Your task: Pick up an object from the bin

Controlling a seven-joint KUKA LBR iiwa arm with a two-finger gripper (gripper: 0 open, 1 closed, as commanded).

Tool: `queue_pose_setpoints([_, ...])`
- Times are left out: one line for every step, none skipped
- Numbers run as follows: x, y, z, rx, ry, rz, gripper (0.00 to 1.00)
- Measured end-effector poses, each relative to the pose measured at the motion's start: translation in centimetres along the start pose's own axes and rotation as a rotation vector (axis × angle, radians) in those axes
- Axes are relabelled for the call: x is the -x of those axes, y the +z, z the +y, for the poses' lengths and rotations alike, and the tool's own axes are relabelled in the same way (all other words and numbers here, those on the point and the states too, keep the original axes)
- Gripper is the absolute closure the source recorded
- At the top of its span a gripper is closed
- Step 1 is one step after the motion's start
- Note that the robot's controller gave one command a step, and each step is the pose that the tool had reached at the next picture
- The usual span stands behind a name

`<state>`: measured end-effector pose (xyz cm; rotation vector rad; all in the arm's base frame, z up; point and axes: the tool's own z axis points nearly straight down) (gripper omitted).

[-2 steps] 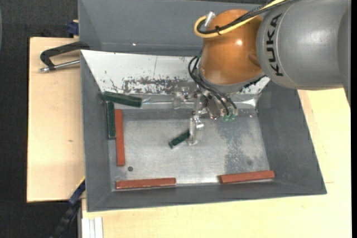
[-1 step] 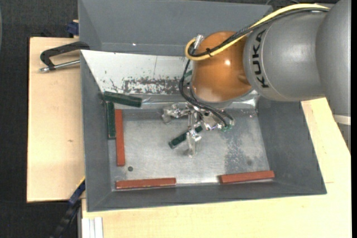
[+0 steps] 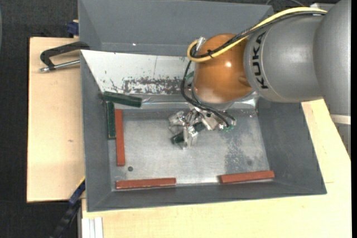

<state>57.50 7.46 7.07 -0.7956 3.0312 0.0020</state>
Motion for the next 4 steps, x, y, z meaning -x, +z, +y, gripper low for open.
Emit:
queue_pose_setpoints([0.0,-0.1,-0.1,-0.001,0.000,0.000,1.00])
queue_pose_setpoints([-0.1,-0.4,-0.1,0.001,0.001,0.003,1.00])
queue_pose_setpoints([-0.1,-1.3,0.0,0.002,0.001,0.006,1.00])
queue_pose_setpoints([0.1,-2.6,0.0,0.000,0.001,0.001,1.00])
